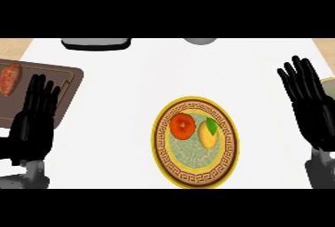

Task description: Pick the lemon from the plate and place it in the bowl

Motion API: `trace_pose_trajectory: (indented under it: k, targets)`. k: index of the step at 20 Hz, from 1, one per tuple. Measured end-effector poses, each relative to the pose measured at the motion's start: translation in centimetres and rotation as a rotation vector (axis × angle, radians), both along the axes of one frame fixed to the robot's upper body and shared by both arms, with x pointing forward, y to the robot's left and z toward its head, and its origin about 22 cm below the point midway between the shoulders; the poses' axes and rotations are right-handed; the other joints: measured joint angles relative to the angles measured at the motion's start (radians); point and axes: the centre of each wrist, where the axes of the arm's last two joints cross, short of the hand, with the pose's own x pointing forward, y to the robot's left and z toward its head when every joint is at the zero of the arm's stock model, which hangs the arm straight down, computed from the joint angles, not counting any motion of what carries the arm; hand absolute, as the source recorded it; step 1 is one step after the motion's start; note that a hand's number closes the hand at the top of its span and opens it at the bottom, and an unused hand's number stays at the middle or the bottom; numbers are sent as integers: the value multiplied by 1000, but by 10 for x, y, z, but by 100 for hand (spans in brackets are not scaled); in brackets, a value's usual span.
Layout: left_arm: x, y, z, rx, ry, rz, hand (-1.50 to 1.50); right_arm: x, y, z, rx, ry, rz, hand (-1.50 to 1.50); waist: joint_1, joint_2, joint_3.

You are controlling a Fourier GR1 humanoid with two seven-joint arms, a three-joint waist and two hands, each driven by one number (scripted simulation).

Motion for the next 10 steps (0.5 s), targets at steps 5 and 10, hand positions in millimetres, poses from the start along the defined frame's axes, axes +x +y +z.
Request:
trace_pose_trajectory:
  k: [5,10]
  targets:
    - [5,22,4,138,44,12,0,5,18,39,-163,-126,-7,150,-8,-2,-2]
    - [2,36,-3,235,117,27,0,-3,-21,41,-595,6,-250,-150,-63,-4,-16]
